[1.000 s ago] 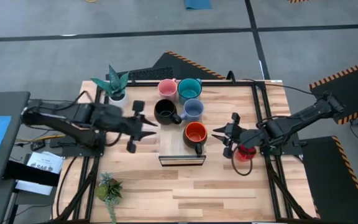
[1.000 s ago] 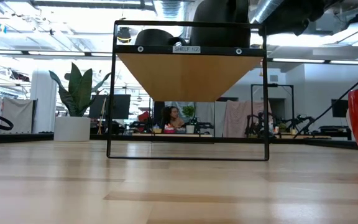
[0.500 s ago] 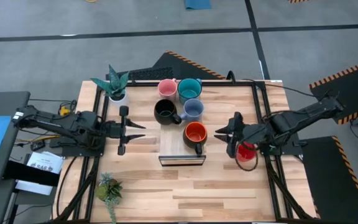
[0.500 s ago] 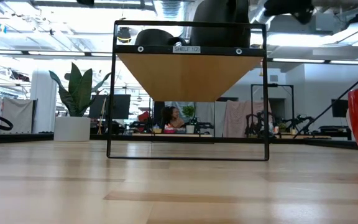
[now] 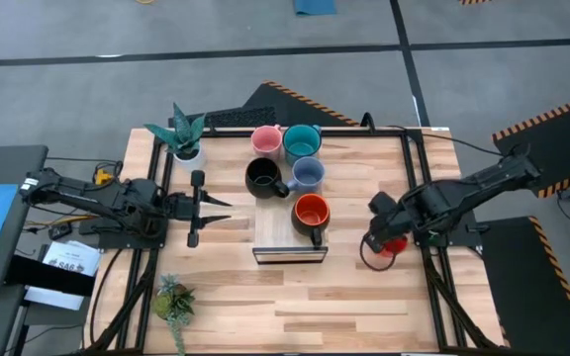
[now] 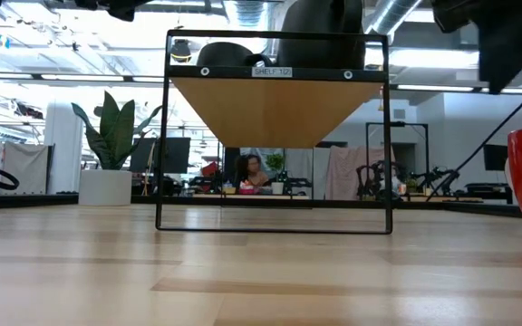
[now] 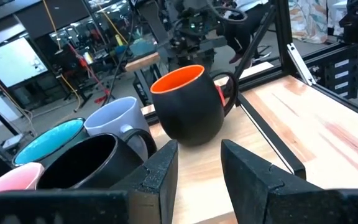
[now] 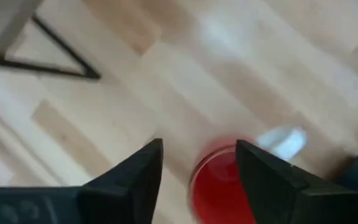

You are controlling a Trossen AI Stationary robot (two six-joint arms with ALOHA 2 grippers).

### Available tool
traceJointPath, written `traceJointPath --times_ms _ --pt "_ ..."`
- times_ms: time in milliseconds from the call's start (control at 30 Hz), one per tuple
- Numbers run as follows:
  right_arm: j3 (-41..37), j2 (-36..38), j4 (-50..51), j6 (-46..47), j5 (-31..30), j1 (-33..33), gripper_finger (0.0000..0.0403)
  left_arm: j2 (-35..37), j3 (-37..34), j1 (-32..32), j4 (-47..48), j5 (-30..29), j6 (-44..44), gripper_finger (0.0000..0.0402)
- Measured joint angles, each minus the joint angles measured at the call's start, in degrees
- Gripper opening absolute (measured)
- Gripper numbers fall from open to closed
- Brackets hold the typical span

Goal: Place coffee mugs
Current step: Put the red mug on the shelf

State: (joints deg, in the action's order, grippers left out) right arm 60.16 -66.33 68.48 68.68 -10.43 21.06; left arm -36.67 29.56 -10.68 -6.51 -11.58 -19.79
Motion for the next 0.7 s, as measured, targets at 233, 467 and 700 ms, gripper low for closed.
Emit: traceJointPath --times_ms 233,467,700 --pt "0.0 -6.9 0.3 4.8 7.3 2.6 0.0241 0.0 0.0 0.0 0.3 0.0 0.1 0.0109" --pt "0.0 -13.6 3.0 4.9 8.6 3.0 0.0239 0.0 0.0 0.0 0.6 0.0 0.6 0.0109" --pt "0.0 -18.9 8.1 4.7 7.4 2.0 0.0239 0.0 0.0 0.0 0.7 0.0 0.8 0.0109"
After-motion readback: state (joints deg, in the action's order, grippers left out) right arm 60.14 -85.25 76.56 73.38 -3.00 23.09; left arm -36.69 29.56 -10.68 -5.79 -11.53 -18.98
